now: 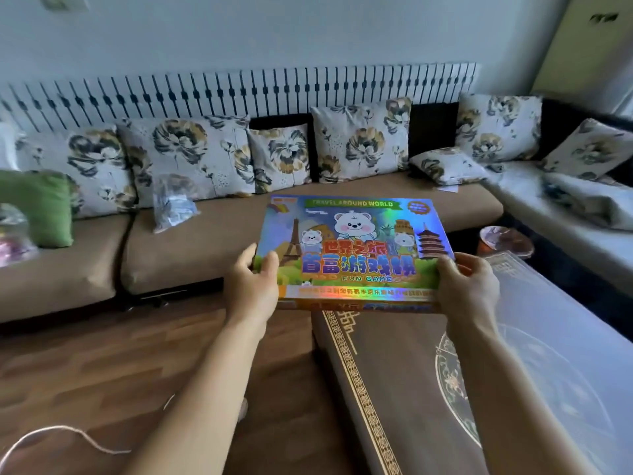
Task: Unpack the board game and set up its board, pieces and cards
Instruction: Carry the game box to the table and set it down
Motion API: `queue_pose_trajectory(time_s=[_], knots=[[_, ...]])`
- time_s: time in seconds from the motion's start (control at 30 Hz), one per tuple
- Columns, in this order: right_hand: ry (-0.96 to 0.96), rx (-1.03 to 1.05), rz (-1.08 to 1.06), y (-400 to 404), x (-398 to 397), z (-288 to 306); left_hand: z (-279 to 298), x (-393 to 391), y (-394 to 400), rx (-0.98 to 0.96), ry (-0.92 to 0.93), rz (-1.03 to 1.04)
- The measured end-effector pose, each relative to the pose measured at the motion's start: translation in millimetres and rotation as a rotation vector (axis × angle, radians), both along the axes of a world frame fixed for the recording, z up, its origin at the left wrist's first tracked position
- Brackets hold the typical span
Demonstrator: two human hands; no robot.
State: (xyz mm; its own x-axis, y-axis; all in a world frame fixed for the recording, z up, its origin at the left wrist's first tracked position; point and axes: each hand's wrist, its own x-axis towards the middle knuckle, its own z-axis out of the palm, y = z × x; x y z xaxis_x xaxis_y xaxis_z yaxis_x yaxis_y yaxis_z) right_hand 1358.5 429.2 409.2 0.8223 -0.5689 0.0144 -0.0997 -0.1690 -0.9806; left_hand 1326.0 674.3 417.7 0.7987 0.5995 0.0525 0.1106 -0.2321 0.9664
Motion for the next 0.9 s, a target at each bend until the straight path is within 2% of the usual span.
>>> queue_pose_trajectory(time_s=[0.37,0.63,0.9], knots=[[-0.030,-0.028,0.024,103,145,12,18,141,106,0.049,0.003,0.044],[-0.027,0.037,0.011,132,261,3,9,255,136,0.051,0.020,0.016],[-0.015,-0.009,0.026,151,394,18,16,388,149,0.021,0.024,0.036]])
